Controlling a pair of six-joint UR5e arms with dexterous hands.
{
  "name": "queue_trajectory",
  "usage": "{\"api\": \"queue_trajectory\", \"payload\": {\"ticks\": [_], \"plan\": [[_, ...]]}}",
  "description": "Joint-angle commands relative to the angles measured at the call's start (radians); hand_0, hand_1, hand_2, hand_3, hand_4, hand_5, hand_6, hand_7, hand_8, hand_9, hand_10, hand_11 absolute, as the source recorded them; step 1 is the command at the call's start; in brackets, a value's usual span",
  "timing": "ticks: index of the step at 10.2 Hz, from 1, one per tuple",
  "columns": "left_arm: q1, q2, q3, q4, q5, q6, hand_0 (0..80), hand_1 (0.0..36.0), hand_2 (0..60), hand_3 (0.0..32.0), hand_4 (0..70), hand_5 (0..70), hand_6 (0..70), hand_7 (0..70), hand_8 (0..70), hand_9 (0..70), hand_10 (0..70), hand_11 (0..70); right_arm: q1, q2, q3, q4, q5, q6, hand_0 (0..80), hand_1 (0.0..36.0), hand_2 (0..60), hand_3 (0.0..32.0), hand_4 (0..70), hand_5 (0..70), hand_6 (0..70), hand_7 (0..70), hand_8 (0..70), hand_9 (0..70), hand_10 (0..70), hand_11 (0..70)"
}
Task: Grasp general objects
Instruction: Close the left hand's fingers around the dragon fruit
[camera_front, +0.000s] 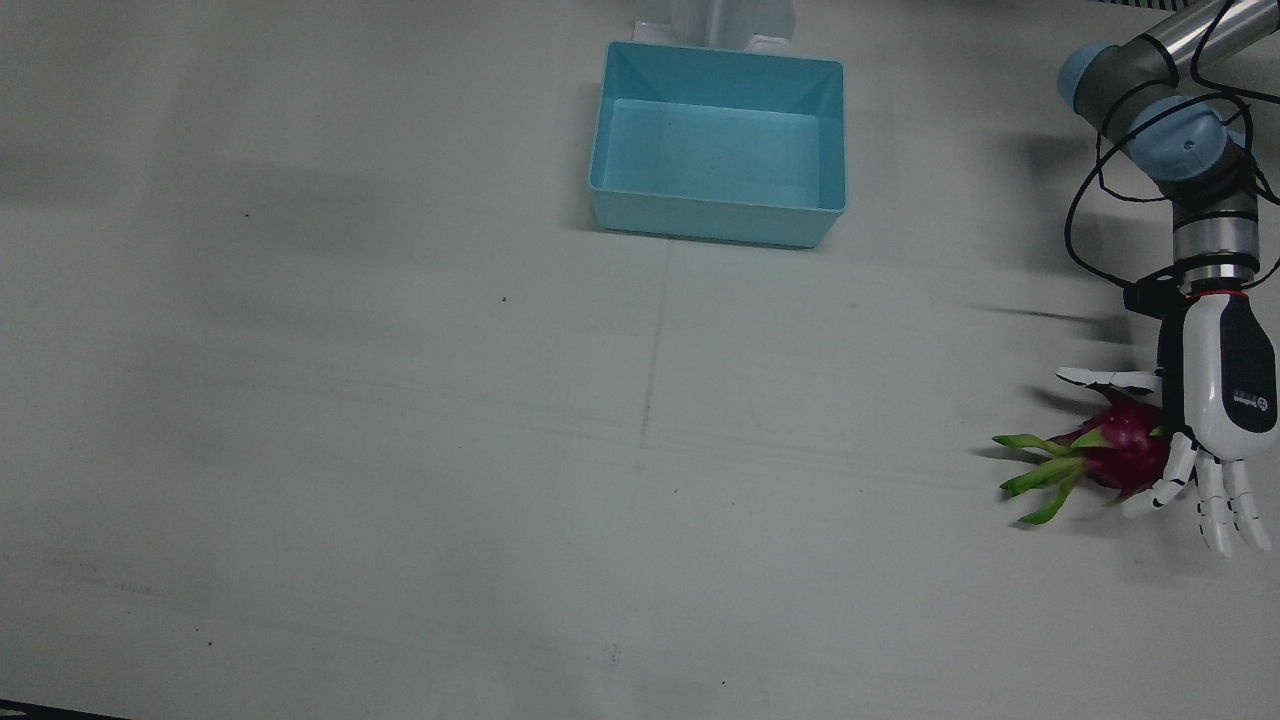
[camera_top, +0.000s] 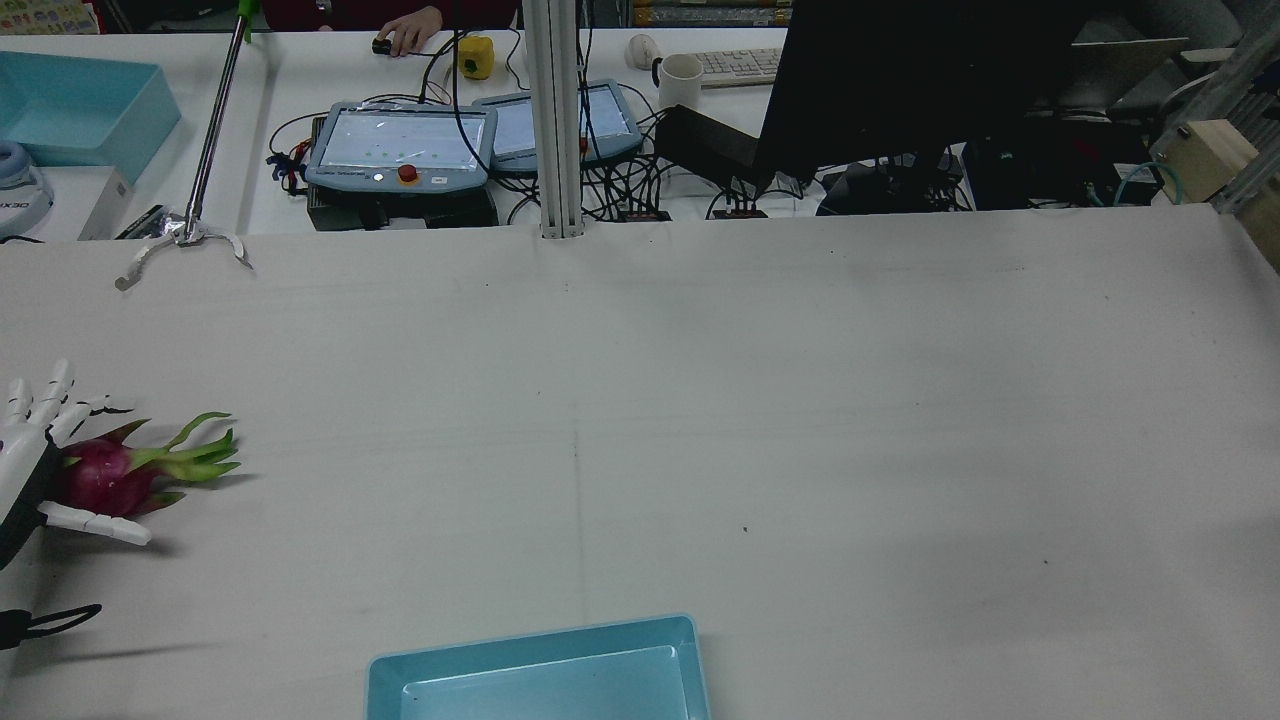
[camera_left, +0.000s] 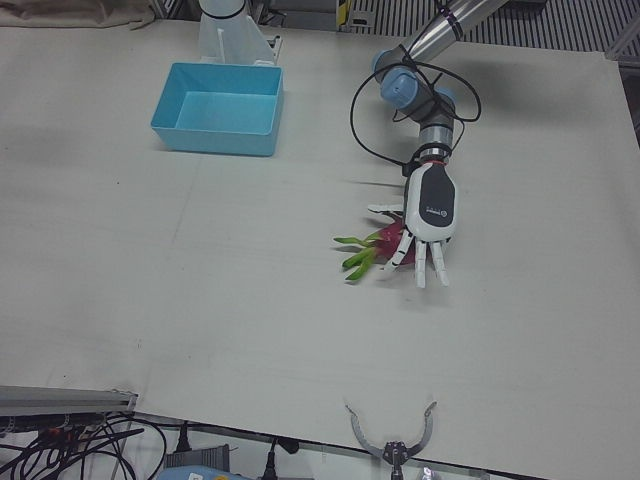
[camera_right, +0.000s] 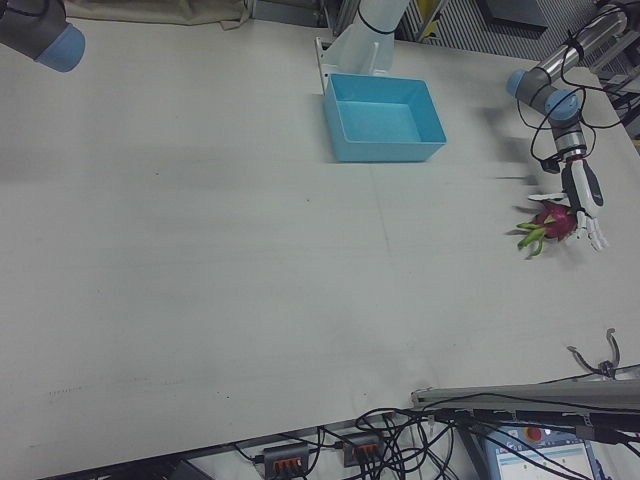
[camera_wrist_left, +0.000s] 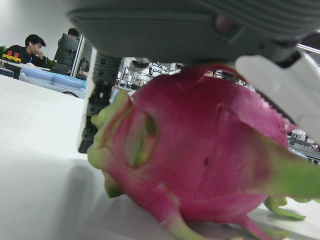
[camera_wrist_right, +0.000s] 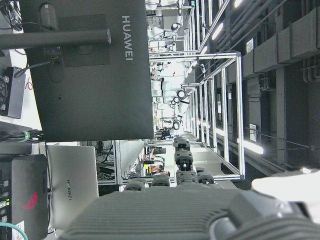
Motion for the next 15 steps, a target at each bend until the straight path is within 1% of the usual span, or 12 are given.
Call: {"api": "queue_trajectory", "payload": {"ticks": [1, 2, 3, 4, 5, 6, 7, 8, 13, 15], "plan": [[0.002, -0.005, -0.020, 0.037, -0.001, -0.001, 49.6, 17.6, 2.0, 32.0, 0.0, 39.1, 0.0, 0.8, 2.1, 0.0, 8.1, 13.6, 0.000, 0.000, 0.000, 0.000, 0.000, 0.000, 0.0, 0.0, 0.0, 0.0, 0.0, 0.0, 0.0, 0.0, 0.0, 0.0, 0.0, 0.0], [0.002, -0.005, -0.020, 0.041, -0.001, -0.001, 49.7, 17.9, 3.5, 32.0, 0.0, 38.4, 0.0, 0.7, 2.4, 0.0, 10.6, 17.3, 0.000, 0.000, 0.000, 0.000, 0.000, 0.000, 0.0, 0.0, 0.0, 0.0, 0.0, 0.0, 0.0, 0.0, 0.0, 0.0, 0.0, 0.0], [0.002, -0.005, -0.020, 0.043, -0.001, -0.001, 49.7, 18.3, 4.9, 32.0, 0.0, 35.5, 0.0, 0.7, 2.5, 0.0, 12.0, 19.3, 0.000, 0.000, 0.000, 0.000, 0.000, -0.002, 0.0, 0.0, 0.0, 0.0, 0.0, 0.0, 0.0, 0.0, 0.0, 0.0, 0.0, 0.0], [0.002, -0.006, -0.020, 0.044, -0.001, -0.001, 49.8, 18.6, 4.9, 32.0, 0.0, 30.3, 0.0, 0.0, 1.3, 0.0, 5.1, 9.3, 0.000, 0.000, 0.000, 0.000, 0.000, 0.000, 0.0, 0.0, 0.0, 0.0, 0.0, 0.0, 0.0, 0.0, 0.0, 0.0, 0.0, 0.0], [0.002, -0.006, -0.019, 0.052, -0.001, -0.001, 49.4, 18.9, 5.8, 32.0, 0.0, 26.4, 0.0, 0.0, 1.0, 0.0, 0.3, 1.4, 0.000, 0.000, 0.000, 0.000, 0.000, 0.000, 0.0, 0.0, 0.0, 0.0, 0.0, 0.0, 0.0, 0.0, 0.0, 0.0, 0.0, 0.0], [0.002, -0.015, -0.017, 0.055, 0.001, -0.001, 49.4, 18.8, 5.0, 32.0, 0.0, 18.0, 0.0, 0.0, 0.6, 0.0, 0.0, 0.0, 0.000, 0.000, 0.000, 0.000, 0.000, 0.000, 0.0, 0.0, 0.0, 0.0, 0.0, 0.0, 0.0, 0.0, 0.0, 0.0, 0.0, 0.0], [0.003, -0.031, -0.013, 0.070, 0.001, -0.001, 49.3, 18.4, 3.8, 32.0, 0.0, 12.8, 0.0, 0.0, 0.4, 0.0, 0.0, 0.0, 0.000, 0.000, 0.000, 0.000, 0.000, 0.000, 0.0, 0.0, 0.0, 0.0, 0.0, 0.0, 0.0, 0.0, 0.0, 0.0, 0.0, 0.0], [0.003, -0.040, -0.011, 0.077, 0.001, -0.001, 49.1, 18.1, 3.2, 32.0, 0.0, 12.0, 0.0, 0.0, 0.2, 0.0, 0.0, 0.0, 0.000, 0.000, 0.000, 0.000, 0.000, 0.000, 0.0, 0.0, 0.0, 0.0, 0.0, 0.0, 0.0, 0.0, 0.0, 0.0, 0.0, 0.0], [0.028, -0.107, -0.005, 0.179, 0.001, -0.001, 48.9, 18.7, 5.0, 32.0, 0.0, 12.5, 0.0, 0.0, 0.1, 0.0, 0.0, 0.0, 0.000, 0.000, 0.000, 0.000, 0.000, 0.000, 0.0, 0.0, 0.0, 0.0, 0.0, 0.0, 0.0, 0.0, 0.0, 0.0, 0.0, 0.0], [0.028, -0.118, 0.016, 0.181, 0.001, -0.001, 49.2, 19.3, 6.1, 32.0, 0.0, 13.2, 0.0, 0.0, 0.3, 0.0, 0.0, 0.0, 0.000, 0.000, 0.002, 0.000, 0.000, 0.000, 0.0, 0.0, 0.0, 0.0, 0.0, 0.0, 0.0, 0.0, 0.0, 0.0, 0.0, 0.0]]}}
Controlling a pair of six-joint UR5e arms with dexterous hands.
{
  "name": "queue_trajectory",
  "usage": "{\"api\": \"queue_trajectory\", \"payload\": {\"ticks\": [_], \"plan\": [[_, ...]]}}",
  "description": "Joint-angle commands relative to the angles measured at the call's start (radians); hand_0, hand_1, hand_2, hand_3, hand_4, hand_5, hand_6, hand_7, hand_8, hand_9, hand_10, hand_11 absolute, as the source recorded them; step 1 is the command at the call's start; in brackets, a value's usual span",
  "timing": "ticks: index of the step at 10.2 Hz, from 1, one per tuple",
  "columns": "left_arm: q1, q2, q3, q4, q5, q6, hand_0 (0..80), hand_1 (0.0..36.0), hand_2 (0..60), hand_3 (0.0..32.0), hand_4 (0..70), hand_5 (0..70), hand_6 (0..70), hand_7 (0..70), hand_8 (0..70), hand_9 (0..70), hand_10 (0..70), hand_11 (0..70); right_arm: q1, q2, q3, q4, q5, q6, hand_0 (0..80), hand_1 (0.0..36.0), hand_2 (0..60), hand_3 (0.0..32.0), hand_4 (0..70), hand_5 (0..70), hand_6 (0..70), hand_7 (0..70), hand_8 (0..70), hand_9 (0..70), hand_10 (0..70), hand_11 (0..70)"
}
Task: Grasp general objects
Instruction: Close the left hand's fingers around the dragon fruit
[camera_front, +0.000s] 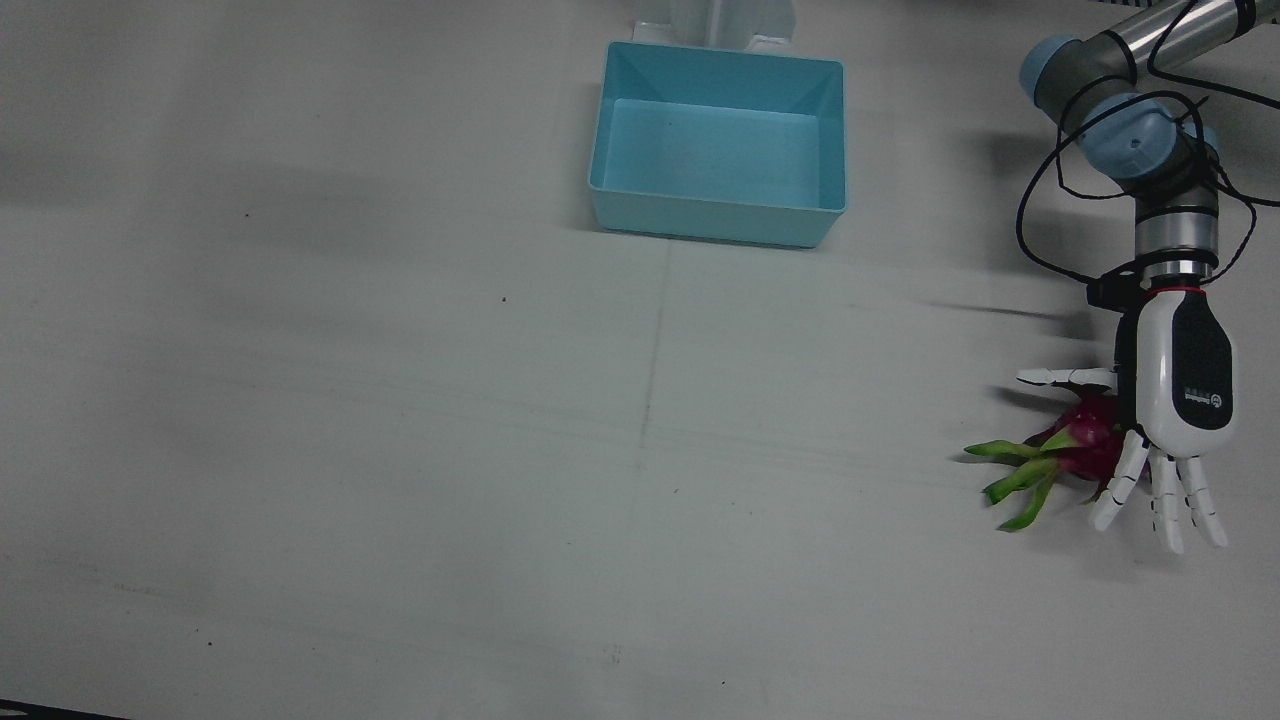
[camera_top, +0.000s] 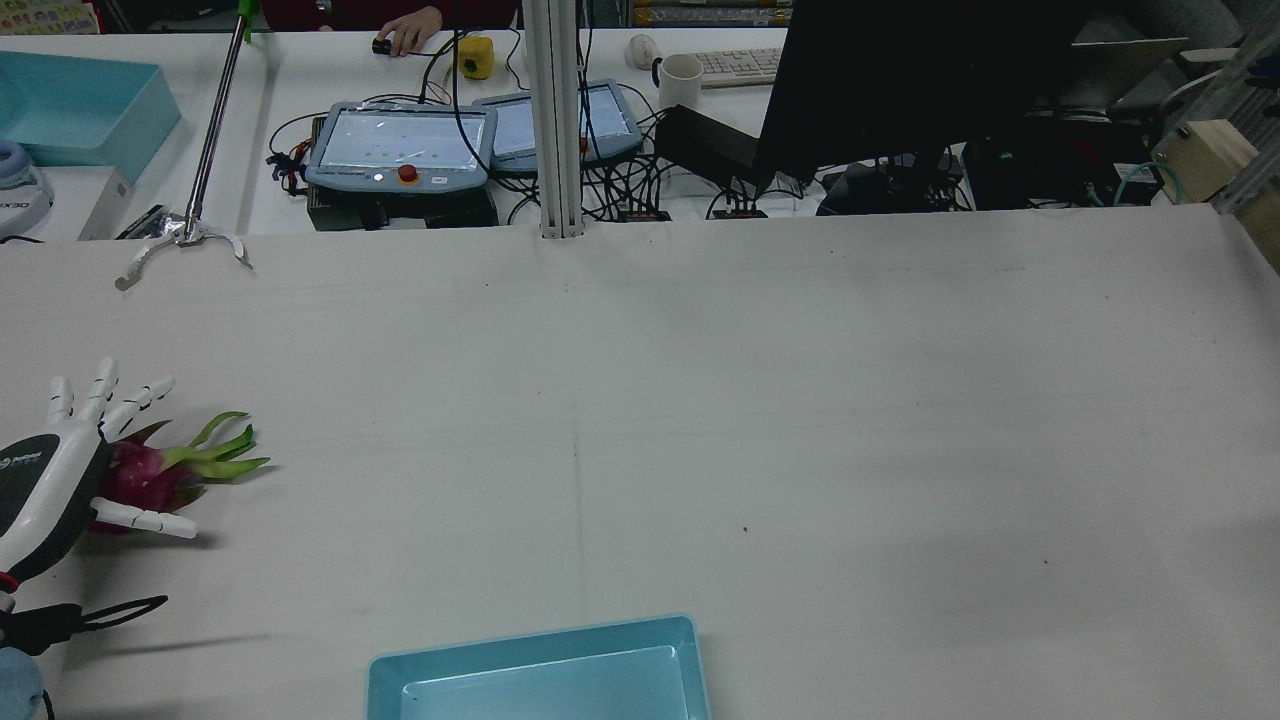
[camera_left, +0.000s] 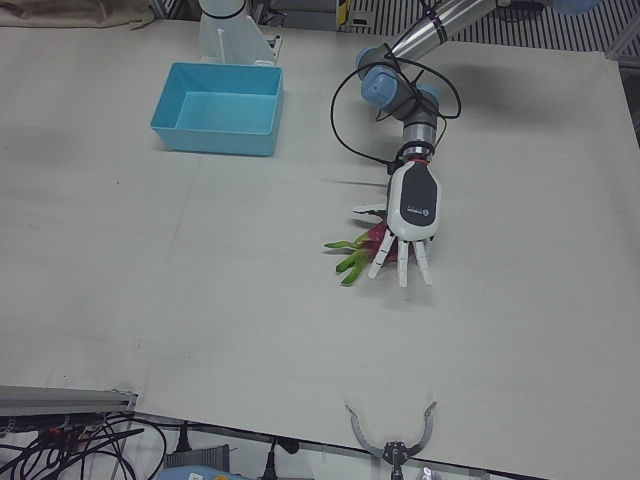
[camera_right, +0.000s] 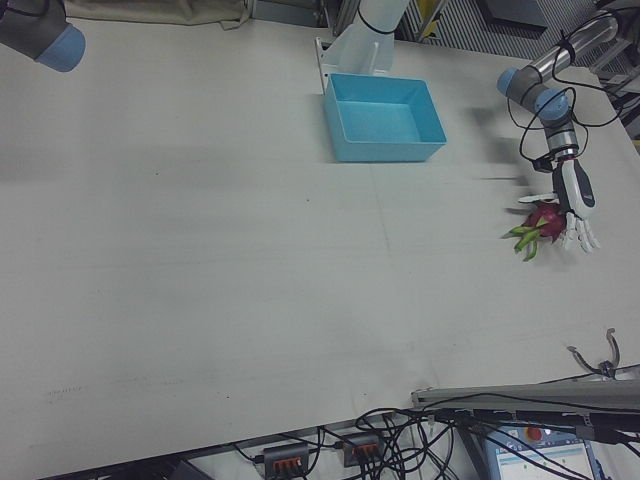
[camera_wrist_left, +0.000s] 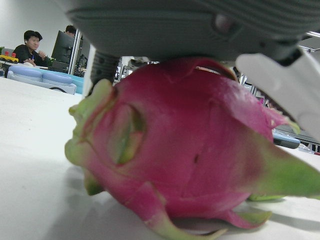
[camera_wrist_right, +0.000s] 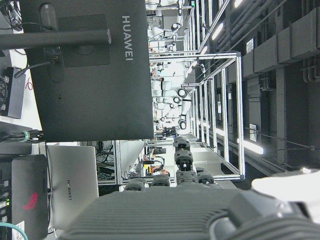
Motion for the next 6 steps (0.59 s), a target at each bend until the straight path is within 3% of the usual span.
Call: {"api": "queue_trajectory", "payload": {"ticks": [1, 2, 3, 5, 6], "plan": [[0.003, -0.020, 0.025, 0.017, 0.000, 0.000, 49.3, 19.6, 7.3, 32.0, 0.0, 17.4, 0.0, 0.0, 0.7, 0.0, 0.0, 0.0, 0.000, 0.000, 0.001, 0.000, 0.000, 0.000, 0.0, 0.0, 0.0, 0.0, 0.0, 0.0, 0.0, 0.0, 0.0, 0.0, 0.0, 0.0], [0.001, -0.020, 0.025, 0.018, -0.001, 0.000, 49.2, 19.9, 9.7, 32.0, 0.0, 25.2, 0.0, 0.0, 1.4, 0.0, 0.6, 2.1, 0.000, 0.000, 0.001, 0.000, 0.000, 0.000, 0.0, 0.0, 0.0, 0.0, 0.0, 0.0, 0.0, 0.0, 0.0, 0.0, 0.0, 0.0], [0.001, -0.020, 0.024, 0.020, -0.001, 0.000, 49.2, 20.3, 11.4, 32.0, 0.0, 29.0, 0.0, 0.4, 2.0, 0.0, 5.0, 9.2, 0.000, 0.000, 0.001, 0.000, 0.000, 0.000, 0.0, 0.0, 0.0, 0.0, 0.0, 0.0, 0.0, 0.0, 0.0, 0.0, 0.0, 0.0], [0.000, -0.020, 0.021, 0.021, -0.011, 0.000, 48.8, 20.7, 17.4, 32.0, 0.0, 40.3, 0.0, 13.1, 4.8, 1.2, 20.8, 32.1, 0.000, 0.000, 0.001, 0.000, 0.000, 0.000, 0.0, 0.0, 0.0, 0.0, 0.0, 0.0, 0.0, 0.0, 0.0, 0.0, 0.0, 0.0], [0.000, -0.020, 0.021, 0.023, -0.041, -0.002, 48.2, 20.8, 26.8, 32.0, 0.0, 50.3, 0.0, 25.9, 8.8, 3.7, 36.6, 53.3, 0.000, 0.000, 0.001, 0.000, 0.000, 0.000, 0.0, 0.0, 0.0, 0.0, 0.0, 0.0, 0.0, 0.0, 0.0, 0.0, 0.0, 0.0]]}}
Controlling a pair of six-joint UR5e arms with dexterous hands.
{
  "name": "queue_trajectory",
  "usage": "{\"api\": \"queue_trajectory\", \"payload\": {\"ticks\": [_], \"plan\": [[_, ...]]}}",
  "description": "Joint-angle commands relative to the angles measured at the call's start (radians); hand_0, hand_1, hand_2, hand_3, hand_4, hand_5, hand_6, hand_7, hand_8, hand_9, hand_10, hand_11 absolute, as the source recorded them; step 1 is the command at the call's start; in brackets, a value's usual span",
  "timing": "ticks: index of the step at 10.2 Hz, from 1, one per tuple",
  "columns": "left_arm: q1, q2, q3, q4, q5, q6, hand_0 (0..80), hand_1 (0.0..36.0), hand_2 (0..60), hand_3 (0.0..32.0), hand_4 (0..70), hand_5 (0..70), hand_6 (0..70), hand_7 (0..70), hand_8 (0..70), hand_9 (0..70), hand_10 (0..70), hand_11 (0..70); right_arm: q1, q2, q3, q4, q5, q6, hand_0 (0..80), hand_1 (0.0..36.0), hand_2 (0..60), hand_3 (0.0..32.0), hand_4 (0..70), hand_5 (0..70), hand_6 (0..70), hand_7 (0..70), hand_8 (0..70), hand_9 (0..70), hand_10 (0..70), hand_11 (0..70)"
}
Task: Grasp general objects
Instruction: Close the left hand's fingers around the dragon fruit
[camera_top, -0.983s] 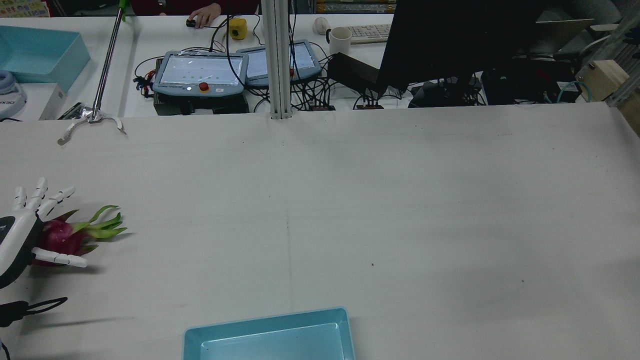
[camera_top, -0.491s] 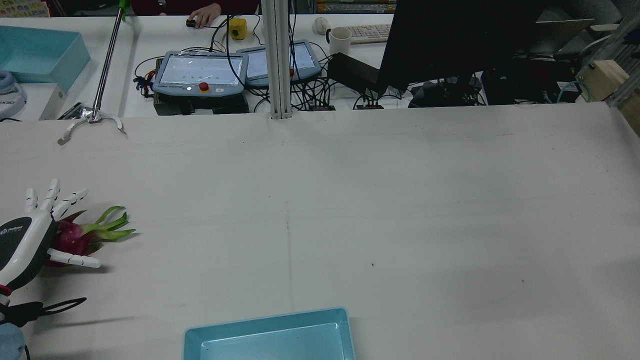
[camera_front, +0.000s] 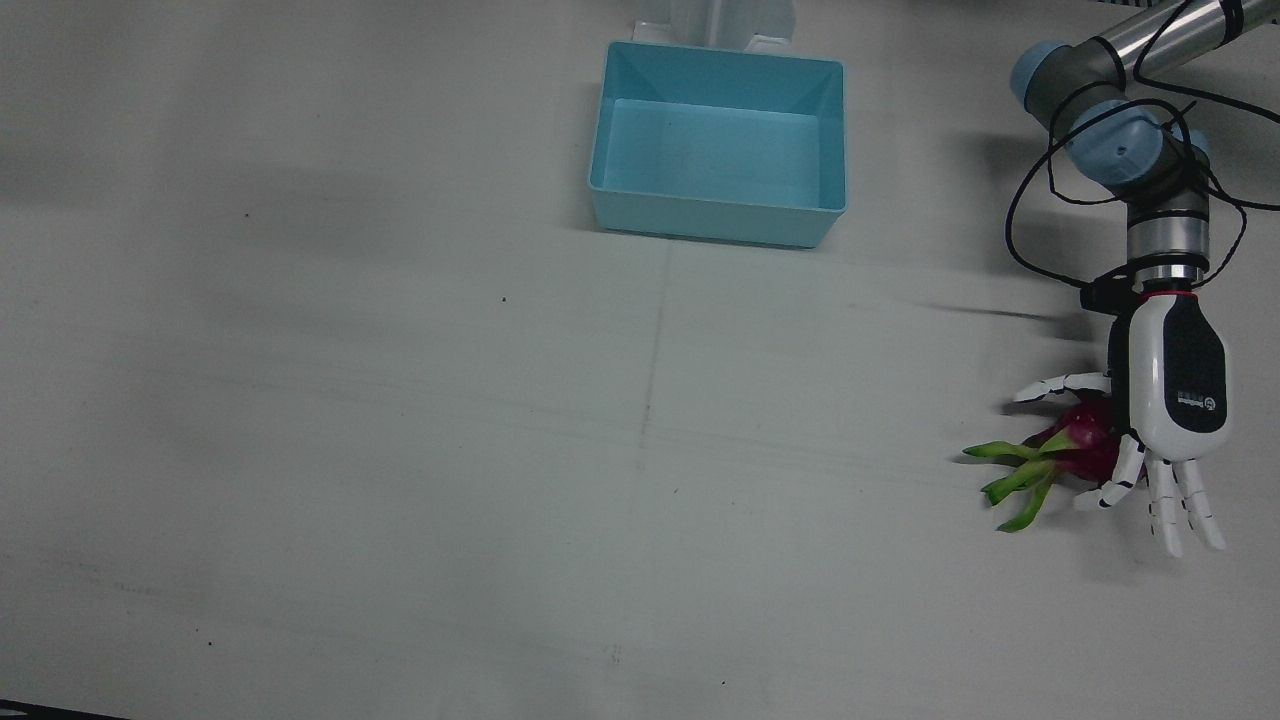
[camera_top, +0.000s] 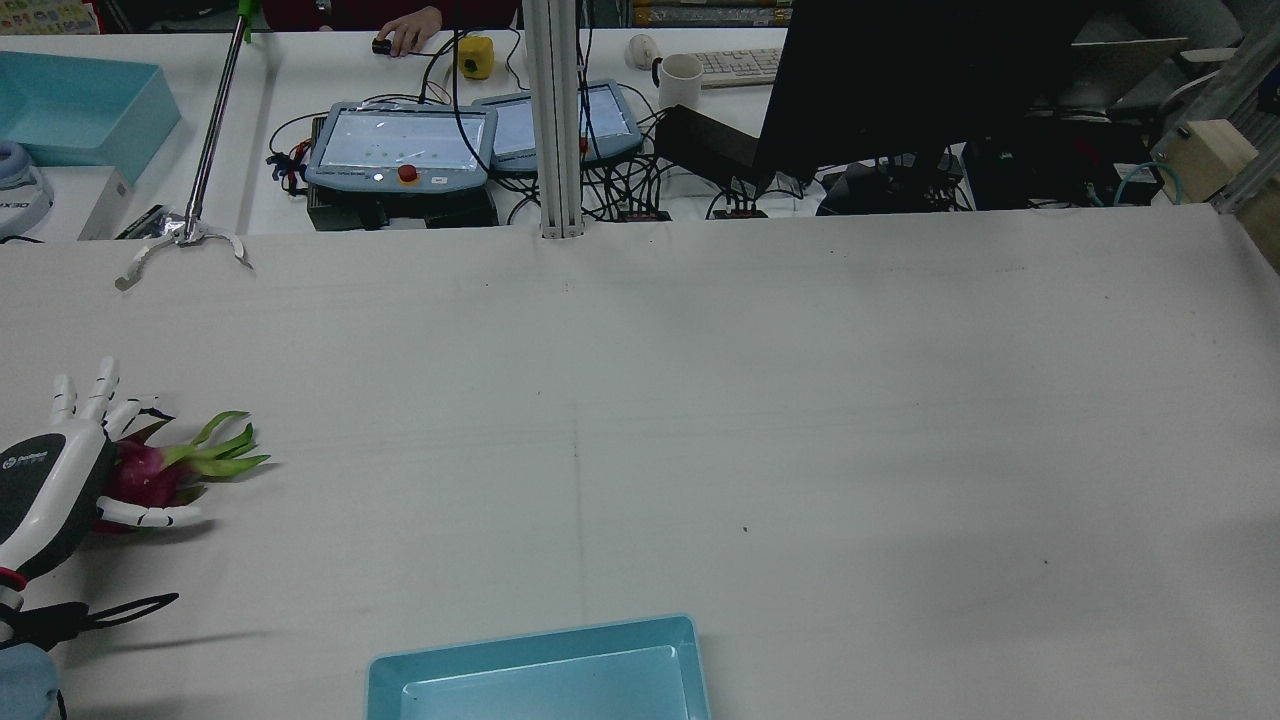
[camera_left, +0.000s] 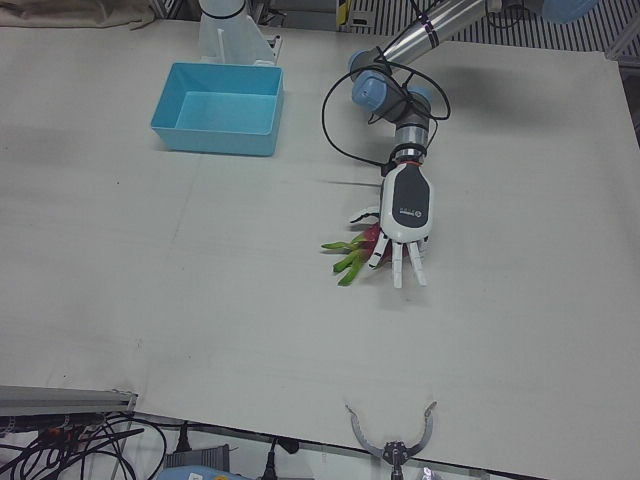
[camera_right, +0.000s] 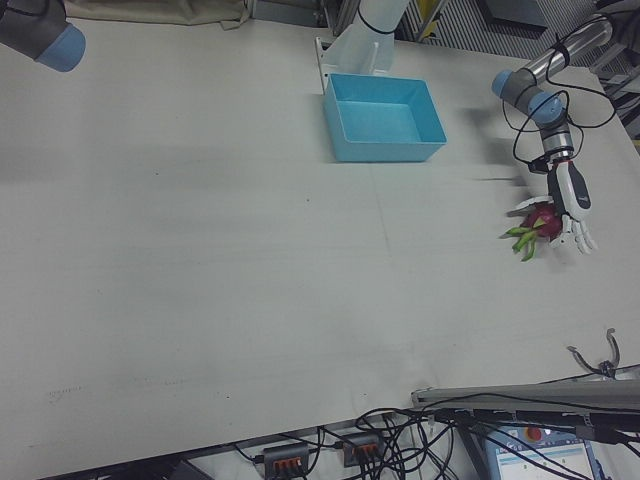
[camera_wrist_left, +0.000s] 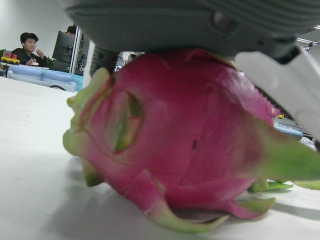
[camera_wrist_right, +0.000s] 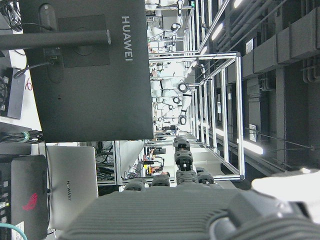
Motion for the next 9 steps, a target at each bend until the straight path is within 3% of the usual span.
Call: {"api": "queue_trajectory", "payload": {"ticks": [1, 2, 3, 4, 6, 9], "plan": [[0.000, 0.000, -0.003, 0.003, -0.059, -0.003, 48.9, 22.4, 41.3, 0.0, 5.2, 61.4, 5.8, 41.8, 15.6, 10.2, 53.9, 70.0, 0.000, 0.000, 0.000, 0.000, 0.000, 0.000, 0.0, 0.0, 0.0, 0.0, 0.0, 0.0, 0.0, 0.0, 0.0, 0.0, 0.0, 0.0], [0.000, 0.001, -0.002, 0.003, -0.073, -0.003, 48.9, 21.5, 48.2, 0.0, 19.7, 67.1, 18.5, 52.4, 25.2, 22.6, 70.0, 70.0, 0.000, 0.000, 0.000, 0.000, 0.000, 0.000, 0.0, 0.0, 0.0, 0.0, 0.0, 0.0, 0.0, 0.0, 0.0, 0.0, 0.0, 0.0], [0.000, 0.001, 0.003, 0.003, -0.078, -0.003, 49.3, 22.0, 58.9, 0.0, 33.3, 70.0, 30.2, 60.2, 34.4, 33.5, 70.0, 70.0, 0.000, 0.000, 0.000, 0.000, 0.000, 0.000, 0.0, 0.0, 0.0, 0.0, 0.0, 0.0, 0.0, 0.0, 0.0, 0.0, 0.0, 0.0], [0.000, 0.001, 0.006, 0.003, -0.078, -0.003, 49.4, 24.1, 60.0, 0.0, 41.1, 70.0, 33.4, 61.1, 35.5, 34.3, 70.0, 70.0, 0.000, 0.000, -0.001, 0.000, 0.000, 0.000, 0.0, 0.0, 0.0, 0.0, 0.0, 0.0, 0.0, 0.0, 0.0, 0.0, 0.0, 0.0], [0.000, 0.001, 0.013, 0.003, -0.081, -0.003, 48.3, 26.4, 60.0, 0.0, 49.7, 70.0, 37.1, 57.6, 35.0, 31.8, 70.0, 70.0, 0.000, 0.000, -0.001, 0.000, 0.000, 0.000, 0.0, 0.0, 0.0, 0.0, 0.0, 0.0, 0.0, 0.0, 0.0, 0.0, 0.0, 0.0], [-0.010, 0.000, -0.012, 0.003, -0.079, -0.015, 46.5, 24.2, 60.0, 0.0, 46.7, 67.4, 35.7, 54.7, 34.4, 30.8, 70.0, 70.0, 0.000, 0.000, 0.000, 0.000, 0.000, 0.000, 0.0, 0.0, 0.0, 0.0, 0.0, 0.0, 0.0, 0.0, 0.0, 0.0, 0.0, 0.0]]}}
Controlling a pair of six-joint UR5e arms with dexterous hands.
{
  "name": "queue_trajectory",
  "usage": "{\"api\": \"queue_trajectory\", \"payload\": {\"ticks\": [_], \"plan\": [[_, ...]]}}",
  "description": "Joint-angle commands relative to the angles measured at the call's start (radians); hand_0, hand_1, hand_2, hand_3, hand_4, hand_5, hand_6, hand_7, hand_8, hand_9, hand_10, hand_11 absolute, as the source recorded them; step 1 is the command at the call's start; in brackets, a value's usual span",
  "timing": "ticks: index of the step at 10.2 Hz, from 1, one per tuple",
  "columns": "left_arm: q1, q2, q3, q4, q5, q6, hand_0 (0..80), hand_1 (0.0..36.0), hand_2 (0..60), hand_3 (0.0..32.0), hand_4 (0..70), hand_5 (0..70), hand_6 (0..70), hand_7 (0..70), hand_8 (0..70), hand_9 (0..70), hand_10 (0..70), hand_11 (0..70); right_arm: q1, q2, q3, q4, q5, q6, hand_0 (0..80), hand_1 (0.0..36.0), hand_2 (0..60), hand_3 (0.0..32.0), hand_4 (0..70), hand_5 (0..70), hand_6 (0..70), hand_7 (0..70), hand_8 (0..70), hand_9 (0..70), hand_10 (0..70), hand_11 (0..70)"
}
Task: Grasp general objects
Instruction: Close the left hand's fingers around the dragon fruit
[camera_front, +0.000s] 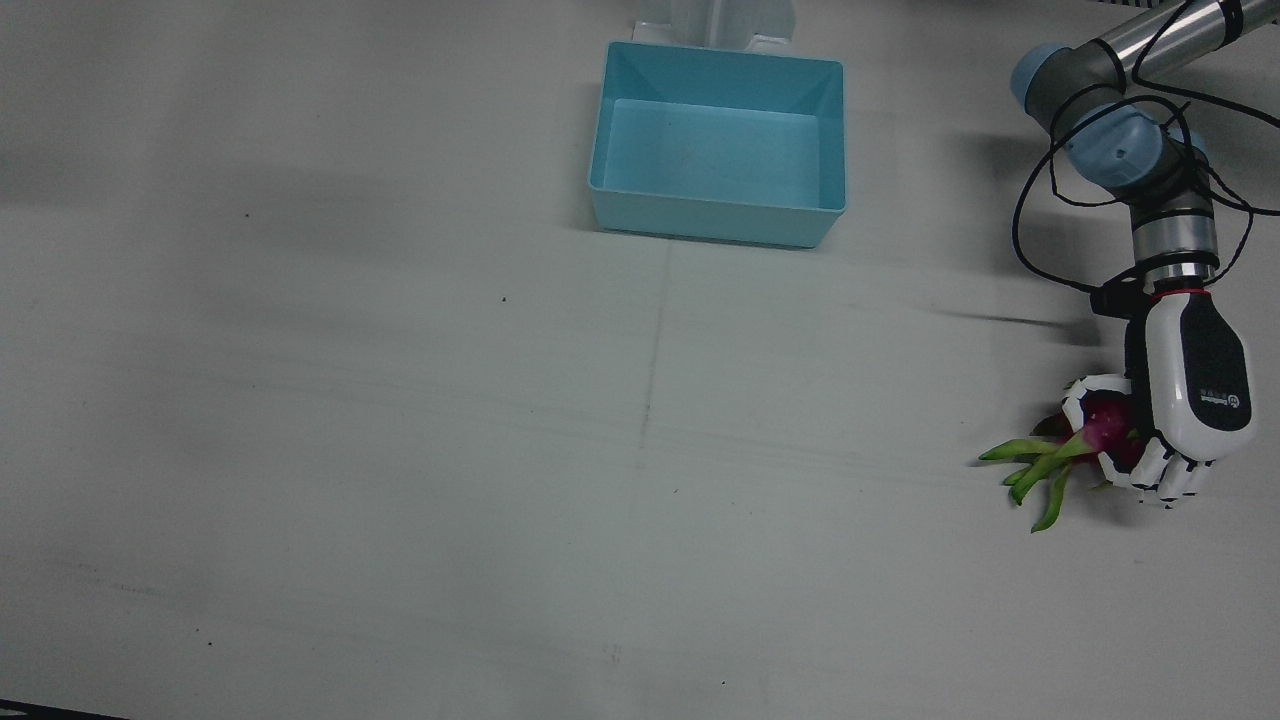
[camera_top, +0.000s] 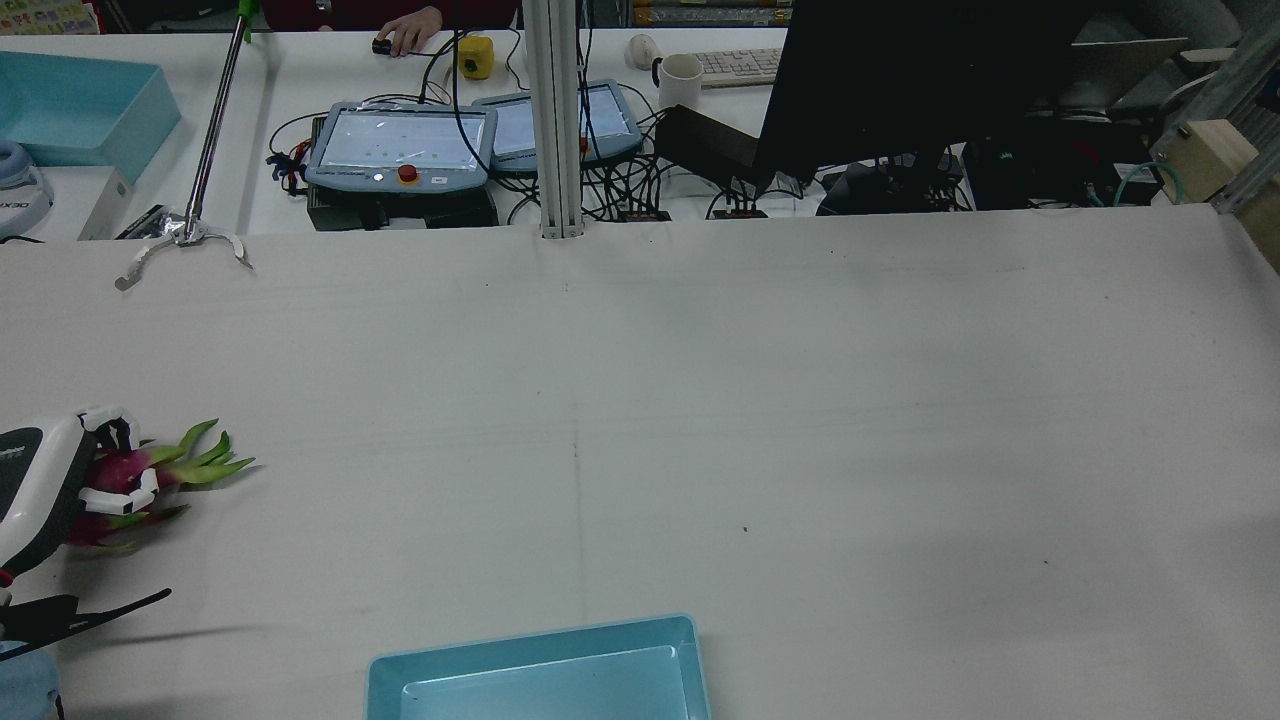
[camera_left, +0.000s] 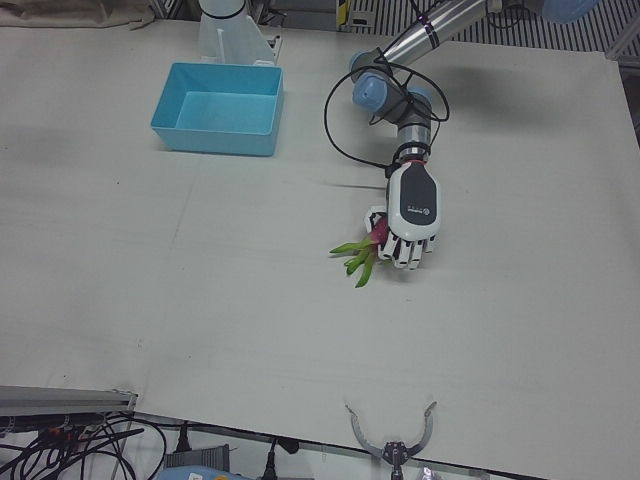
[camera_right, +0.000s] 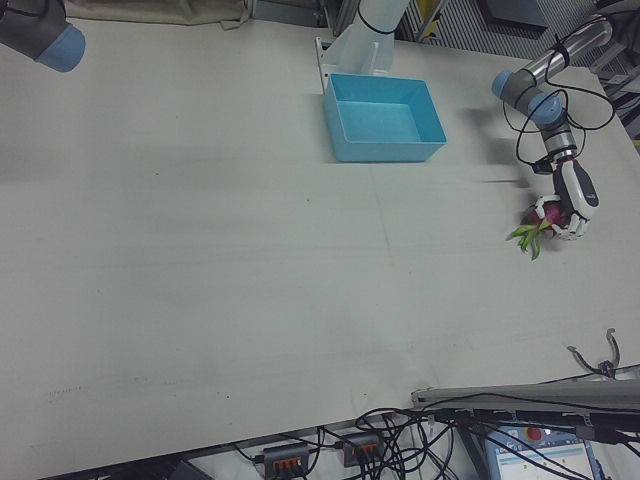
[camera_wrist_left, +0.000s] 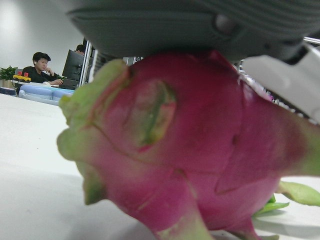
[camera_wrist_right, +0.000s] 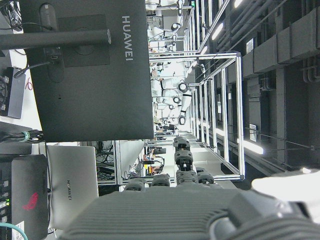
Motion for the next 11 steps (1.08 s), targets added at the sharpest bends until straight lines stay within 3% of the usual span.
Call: {"api": "queue_trajectory", "payload": {"ticks": [1, 3, 6, 7, 9, 11], "plan": [[-0.012, -0.001, -0.067, 0.021, 0.001, -0.010, 46.1, 23.3, 60.0, 0.0, 46.5, 66.3, 35.0, 53.7, 34.2, 30.7, 70.0, 70.0, 0.000, 0.000, 0.001, 0.000, 0.000, 0.000, 0.0, 0.0, 0.0, 0.0, 0.0, 0.0, 0.0, 0.0, 0.0, 0.0, 0.0, 0.0], [-0.015, -0.008, -0.165, 0.089, 0.002, -0.027, 44.7, 22.6, 60.0, 0.0, 48.0, 67.0, 35.2, 53.8, 36.1, 33.3, 70.0, 70.0, 0.001, 0.000, 0.001, 0.000, 0.000, 0.000, 0.0, 0.0, 0.0, 0.0, 0.0, 0.0, 0.0, 0.0, 0.0, 0.0, 0.0, 0.0], [-0.041, -0.059, -0.186, 0.220, 0.002, -0.258, 41.5, 20.7, 60.0, 0.0, 49.8, 66.5, 35.8, 52.5, 37.7, 35.1, 70.0, 70.0, 0.002, 0.000, 0.001, 0.000, 0.000, 0.000, 0.0, 0.0, 0.0, 0.0, 0.0, 0.0, 0.0, 0.0, 0.0, 0.0, 0.0, 0.0], [-0.050, -0.092, -0.219, 0.288, 0.002, -0.300, 41.2, 20.5, 60.0, 0.0, 48.7, 66.4, 35.5, 51.9, 37.8, 35.3, 70.0, 70.0, 0.002, 0.000, 0.001, 0.000, 0.000, 0.000, 0.0, 0.0, 0.0, 0.0, 0.0, 0.0, 0.0, 0.0, 0.0, 0.0, 0.0, 0.0], [-0.049, -0.102, -0.343, 0.333, 0.005, -0.303, 39.6, 18.8, 60.0, 0.0, 41.5, 62.3, 31.2, 47.6, 36.4, 33.8, 70.0, 70.0, 0.000, 0.000, 0.001, 0.000, 0.000, 0.000, 0.0, 0.0, 0.0, 0.0, 0.0, 0.0, 0.0, 0.0, 0.0, 0.0, 0.0, 0.0], [-0.046, -0.107, -0.406, 0.334, 0.010, -0.303, 39.3, 17.6, 60.0, 0.0, 38.6, 60.3, 28.7, 45.5, 35.2, 32.3, 70.0, 70.0, 0.002, 0.000, 0.001, 0.000, 0.000, 0.000, 0.0, 0.0, 0.0, 0.0, 0.0, 0.0, 0.0, 0.0, 0.0, 0.0, 0.0, 0.0]]}}
